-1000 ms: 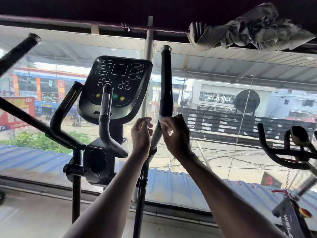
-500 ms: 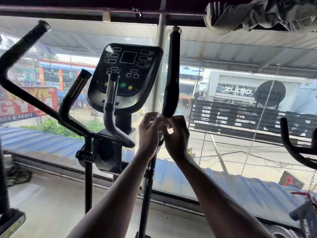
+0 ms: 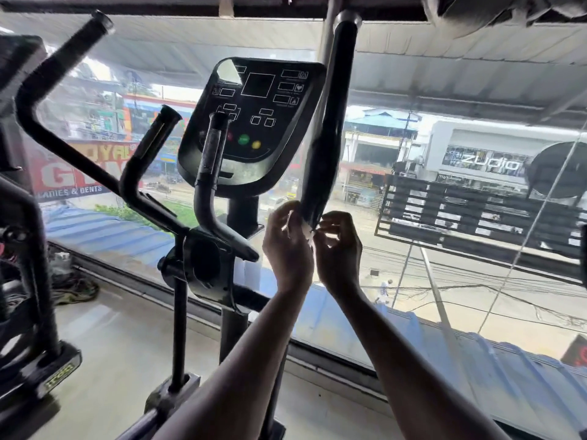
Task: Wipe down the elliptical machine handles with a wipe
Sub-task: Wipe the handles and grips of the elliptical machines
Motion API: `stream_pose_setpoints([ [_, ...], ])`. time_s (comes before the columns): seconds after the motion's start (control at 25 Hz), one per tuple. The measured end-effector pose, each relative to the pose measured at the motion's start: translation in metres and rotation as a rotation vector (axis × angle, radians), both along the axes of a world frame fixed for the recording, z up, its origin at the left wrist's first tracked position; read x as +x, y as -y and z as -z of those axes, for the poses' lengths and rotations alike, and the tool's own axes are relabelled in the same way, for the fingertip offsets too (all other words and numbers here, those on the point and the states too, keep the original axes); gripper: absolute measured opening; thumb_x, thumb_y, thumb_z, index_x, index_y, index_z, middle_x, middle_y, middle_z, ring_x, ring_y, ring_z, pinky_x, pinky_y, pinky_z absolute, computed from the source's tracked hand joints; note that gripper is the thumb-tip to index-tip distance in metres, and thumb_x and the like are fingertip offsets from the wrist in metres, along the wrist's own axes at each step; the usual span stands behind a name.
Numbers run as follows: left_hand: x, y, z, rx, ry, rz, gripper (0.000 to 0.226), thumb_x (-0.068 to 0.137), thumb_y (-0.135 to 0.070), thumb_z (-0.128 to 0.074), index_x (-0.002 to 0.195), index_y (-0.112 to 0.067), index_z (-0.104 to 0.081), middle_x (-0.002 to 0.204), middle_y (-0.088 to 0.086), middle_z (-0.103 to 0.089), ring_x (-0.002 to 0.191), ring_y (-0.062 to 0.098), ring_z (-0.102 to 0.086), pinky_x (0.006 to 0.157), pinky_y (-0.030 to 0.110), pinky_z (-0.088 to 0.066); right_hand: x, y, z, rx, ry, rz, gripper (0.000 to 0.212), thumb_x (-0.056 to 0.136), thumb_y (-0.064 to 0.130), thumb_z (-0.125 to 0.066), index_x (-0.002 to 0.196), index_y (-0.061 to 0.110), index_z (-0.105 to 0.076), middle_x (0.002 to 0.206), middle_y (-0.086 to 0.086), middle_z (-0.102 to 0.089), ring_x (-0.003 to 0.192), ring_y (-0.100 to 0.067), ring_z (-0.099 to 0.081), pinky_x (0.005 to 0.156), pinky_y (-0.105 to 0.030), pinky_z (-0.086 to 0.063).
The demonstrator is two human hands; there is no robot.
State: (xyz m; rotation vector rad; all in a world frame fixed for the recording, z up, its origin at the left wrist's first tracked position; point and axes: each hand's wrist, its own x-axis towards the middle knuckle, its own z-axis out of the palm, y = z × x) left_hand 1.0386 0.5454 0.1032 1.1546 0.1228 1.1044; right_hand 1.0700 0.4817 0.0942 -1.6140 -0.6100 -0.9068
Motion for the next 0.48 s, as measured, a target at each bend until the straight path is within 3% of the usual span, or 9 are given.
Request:
stream_pose_setpoints([
  [0.12, 0.014, -0.007, 0.015, -0.089, -0.147, 0.084, 0.022, 0.091, -0.004, -0.056, 0.103, -0.013, -0.072, 0.097, 0.000, -0.073, 0.077, -0.001, -0.065, 0.066, 0.010, -0.045, 0.008, 0.000, 0.007, -0.037, -0.004, 0.000, 0.023, 0.075, 0.008, -0.054, 0.097, 0.016, -0.054, 0.089, -0.003, -0.063, 0.079, -0.014, -0.062, 0.072, -0.034, -0.055],
  [0.24, 0.013, -0.005, 0.016, -0.068, -0.040, 0.074, 0.022, 0.091, -0.004, -0.058, 0.100, -0.019, -0.073, 0.099, -0.001, -0.073, 0.087, 0.003, -0.068, 0.074, 0.017, -0.052, 0.013, -0.002, 0.012, -0.025, -0.105, 0.002, 0.021, 0.076, 0.006, -0.056, 0.090, 0.021, -0.051, 0.086, -0.001, -0.063, 0.073, -0.010, -0.061, 0.061, -0.019, -0.047],
  [0.4, 0.014, -0.008, 0.026, 0.013, -0.016, 0.017, 0.012, 0.094, -0.019, -0.061, 0.094, -0.031, -0.063, 0.095, -0.006, -0.070, 0.087, 0.006, -0.066, 0.071, 0.017, -0.049, 0.012, -0.009, 0.025, 0.021, -0.203, 0.022, 0.022, 0.083, -0.002, -0.055, 0.082, 0.019, -0.049, 0.081, -0.006, -0.062, 0.069, -0.017, -0.060, 0.057, -0.017, -0.042],
  [0.48, 0.034, -0.026, 0.026, 0.068, -0.101, 0.063, 0.016, 0.090, -0.015, -0.060, 0.087, -0.031, -0.064, 0.088, -0.003, -0.070, 0.081, 0.012, -0.066, 0.069, 0.027, -0.052, 0.011, -0.016, 0.030, 0.059, -0.278, 0.019, 0.024, 0.089, 0.003, -0.053, 0.080, 0.024, -0.048, 0.080, -0.006, -0.062, 0.068, -0.015, -0.064, 0.060, -0.029, -0.052],
])
